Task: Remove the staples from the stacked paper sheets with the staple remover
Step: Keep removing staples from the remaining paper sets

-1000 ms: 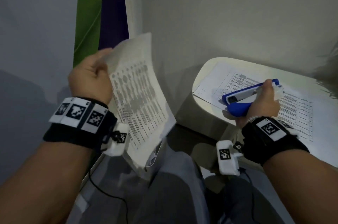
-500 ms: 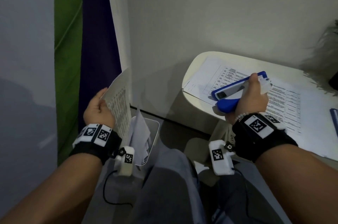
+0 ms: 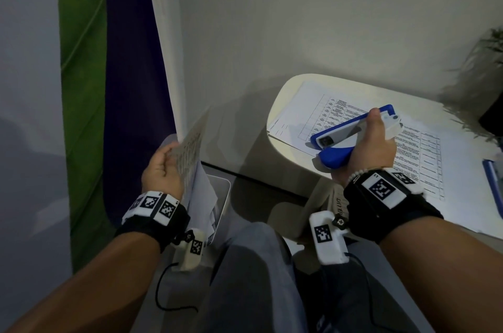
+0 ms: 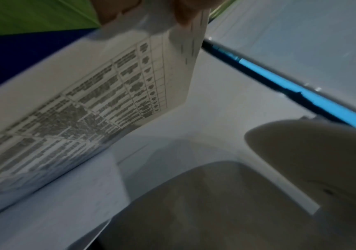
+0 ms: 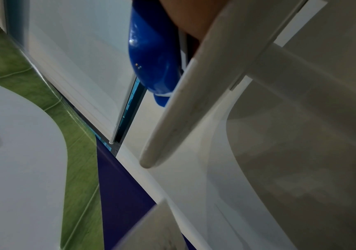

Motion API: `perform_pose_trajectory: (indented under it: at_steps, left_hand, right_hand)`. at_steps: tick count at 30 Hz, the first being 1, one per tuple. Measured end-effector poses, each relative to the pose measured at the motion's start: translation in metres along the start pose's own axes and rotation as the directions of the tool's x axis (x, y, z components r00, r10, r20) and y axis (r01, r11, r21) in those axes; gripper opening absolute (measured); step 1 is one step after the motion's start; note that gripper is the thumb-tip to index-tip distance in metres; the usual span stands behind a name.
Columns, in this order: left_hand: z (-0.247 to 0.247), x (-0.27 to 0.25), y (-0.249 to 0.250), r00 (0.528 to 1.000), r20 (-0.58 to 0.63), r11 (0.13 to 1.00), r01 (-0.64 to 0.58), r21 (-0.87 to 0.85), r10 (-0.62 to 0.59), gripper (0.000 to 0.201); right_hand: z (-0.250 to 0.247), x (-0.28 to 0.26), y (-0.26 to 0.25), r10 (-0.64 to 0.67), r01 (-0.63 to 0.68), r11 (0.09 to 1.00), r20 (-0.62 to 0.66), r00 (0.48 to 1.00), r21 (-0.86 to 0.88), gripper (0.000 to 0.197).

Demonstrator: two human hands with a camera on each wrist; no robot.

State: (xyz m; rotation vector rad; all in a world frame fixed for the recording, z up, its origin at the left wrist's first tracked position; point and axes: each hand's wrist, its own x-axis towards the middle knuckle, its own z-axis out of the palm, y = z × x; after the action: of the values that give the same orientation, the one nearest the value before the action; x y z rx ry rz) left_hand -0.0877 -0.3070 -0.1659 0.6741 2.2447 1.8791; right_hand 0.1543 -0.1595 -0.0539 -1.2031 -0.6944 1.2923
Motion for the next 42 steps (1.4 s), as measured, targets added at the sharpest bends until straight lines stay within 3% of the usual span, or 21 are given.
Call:
perform_pose_trajectory:
  at_steps: [2, 4, 6, 12, 15, 16, 18, 19, 20, 21, 24, 27, 30, 34, 39, 42]
  left_hand:
    - [-0.005, 0.001, -0.021, 0.985, 0.081, 0.974, 0.135, 0.184, -0.152, 0.026]
    - [-0.011, -0.004, -0.032, 0.952, 0.085, 0.895, 0.242, 0.376, -0.293, 0.028]
    - [-0.016, -0.009, -0.034, 0.942, 0.045, 0.838, 0.273, 0.472, -0.332, 0.031]
    - [-0.015, 0.002, -0.032, 0.962, -0.064, 0.919, 0.274, 0.284, -0.266, 0.033]
    - [-0.012, 0.002, -0.034, 0.946, 0.023, 0.867, 0.288, 0.407, -0.324, 0.031]
    - [-0.012, 0.0, -0.035, 0.909, 0.13, 0.822, 0.289, 0.491, -0.397, 0.031]
    - [-0.01, -0.01, -0.039, 0.748, 0.354, 0.693, 0.192, 0.695, -0.562, 0.044]
    - [-0.006, -0.016, -0.038, 0.691, 0.39, 0.64, 0.136, 0.757, -0.608, 0.055]
    - [0.0, -0.02, -0.035, 0.678, 0.402, 0.618, 0.099, 0.78, -0.615, 0.063]
    - [0.008, -0.024, -0.027, 0.708, 0.402, 0.635, 0.085, 0.767, -0.58, 0.064]
    - [0.039, -0.028, 0.016, 0.875, 0.391, 0.824, 0.017, 0.566, -0.286, 0.046]
    - [0.068, -0.028, 0.073, 0.938, 0.341, 0.953, -0.049, 0.3, -0.059, 0.037]
    - [0.095, -0.029, 0.122, 0.911, 0.408, 0.931, -0.198, 0.307, 0.06, 0.049]
    - [0.114, -0.021, 0.147, 0.825, 0.565, 0.792, -0.321, 0.519, -0.036, 0.063]
    - [0.113, 0.001, 0.16, 0.79, 0.598, 0.722, -0.331, 0.607, -0.14, 0.042]
    - [0.11, 0.006, 0.163, 0.817, 0.572, 0.739, -0.338, 0.582, -0.077, 0.017]
  right_hand:
    - [0.0, 0.0, 0.0, -0.013, 0.013, 1.0, 0.017, 1.0, 0.004, 0.051]
    - [-0.001, 0.001, 0.001, -0.024, 0.024, 1.0, 0.026, 0.999, -0.006, 0.053]
    - [-0.002, 0.003, 0.001, -0.034, 0.034, 0.999, 0.029, 0.999, -0.005, 0.053]
    - [-0.001, 0.003, 0.002, -0.039, 0.039, 0.999, 0.021, 0.999, -0.002, 0.045]
    - [-0.002, 0.004, 0.001, -0.033, 0.033, 0.999, 0.046, 0.998, 0.008, 0.045]
    - [-0.002, 0.005, 0.001, -0.032, 0.031, 0.999, 0.056, 0.998, 0.015, 0.04]
    - [-0.004, 0.006, 0.002, -0.034, 0.032, 0.999, 0.06, 0.998, 0.038, 0.026]
    - [-0.005, 0.007, 0.002, -0.035, 0.033, 0.998, 0.058, 0.998, 0.048, 0.022]
    - [-0.005, 0.008, 0.002, -0.035, 0.032, 0.998, 0.055, 0.998, 0.055, 0.02]
    - [-0.005, 0.008, 0.002, -0.036, 0.033, 0.998, 0.054, 0.998, 0.061, 0.018]
    - [-0.005, 0.009, 0.002, -0.014, 0.008, 0.996, 0.074, 0.997, 0.084, 0.02]
    - [-0.005, 0.01, 0.003, -0.005, -0.001, 0.997, 0.078, 0.997, 0.08, 0.023]
    - [-0.003, 0.009, 0.0, 0.041, -0.054, 0.994, 0.129, 0.991, 0.095, 0.03]
    - [-0.011, 0.012, -0.011, 0.089, -0.109, 0.986, 0.152, 0.984, 0.127, 0.044]
    - [-0.04, 0.027, -0.029, 0.211, -0.235, 0.959, 0.155, 0.965, 0.156, 0.04]
    - [-0.051, 0.029, -0.035, 0.265, -0.278, 0.948, 0.097, 0.959, 0.154, 0.036]
